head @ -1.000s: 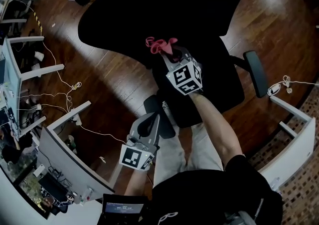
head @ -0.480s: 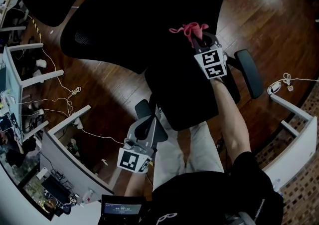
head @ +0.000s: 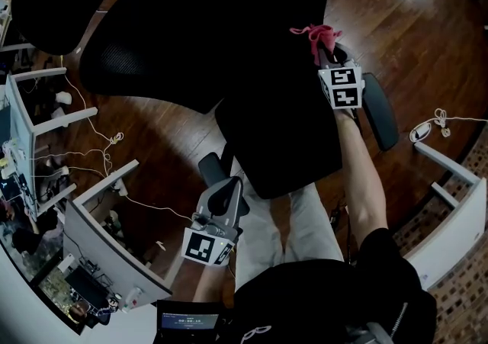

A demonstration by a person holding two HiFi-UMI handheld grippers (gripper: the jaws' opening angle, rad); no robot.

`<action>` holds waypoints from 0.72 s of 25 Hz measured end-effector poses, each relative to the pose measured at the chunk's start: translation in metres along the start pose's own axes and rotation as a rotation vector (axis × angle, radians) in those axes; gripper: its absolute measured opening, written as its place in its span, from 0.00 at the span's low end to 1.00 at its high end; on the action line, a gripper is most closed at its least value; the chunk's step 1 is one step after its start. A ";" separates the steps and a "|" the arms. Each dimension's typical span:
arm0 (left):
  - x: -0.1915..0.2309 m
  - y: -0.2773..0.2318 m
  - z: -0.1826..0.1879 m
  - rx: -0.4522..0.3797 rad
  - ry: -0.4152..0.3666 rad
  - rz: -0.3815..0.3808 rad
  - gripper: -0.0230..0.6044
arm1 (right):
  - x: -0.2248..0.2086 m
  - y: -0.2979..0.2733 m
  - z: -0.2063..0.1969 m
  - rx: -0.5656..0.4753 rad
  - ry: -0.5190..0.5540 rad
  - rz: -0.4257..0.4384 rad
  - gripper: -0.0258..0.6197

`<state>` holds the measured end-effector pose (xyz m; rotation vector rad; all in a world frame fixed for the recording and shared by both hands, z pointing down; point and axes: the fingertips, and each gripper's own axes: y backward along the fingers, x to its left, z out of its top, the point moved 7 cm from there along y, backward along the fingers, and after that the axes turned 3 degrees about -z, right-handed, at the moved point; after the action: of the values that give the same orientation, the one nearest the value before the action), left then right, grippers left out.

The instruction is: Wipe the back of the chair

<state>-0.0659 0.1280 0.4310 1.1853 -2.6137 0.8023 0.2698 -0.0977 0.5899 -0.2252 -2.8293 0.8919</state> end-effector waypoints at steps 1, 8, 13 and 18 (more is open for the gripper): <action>-0.002 0.000 -0.001 0.001 0.001 0.000 0.02 | -0.001 0.000 -0.002 0.005 -0.003 0.004 0.12; 0.000 0.009 -0.009 0.002 0.014 0.011 0.02 | 0.047 0.000 -0.003 0.001 0.054 0.096 0.12; 0.009 0.025 -0.009 -0.018 0.021 0.026 0.02 | 0.107 -0.001 0.001 -0.005 0.103 0.183 0.12; 0.020 0.047 -0.017 -0.033 0.037 0.047 0.02 | 0.172 -0.002 0.001 -0.007 0.132 0.267 0.12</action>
<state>-0.1148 0.1494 0.4334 1.0943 -2.6233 0.7783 0.1021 -0.0664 0.6097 -0.6498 -2.7199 0.8794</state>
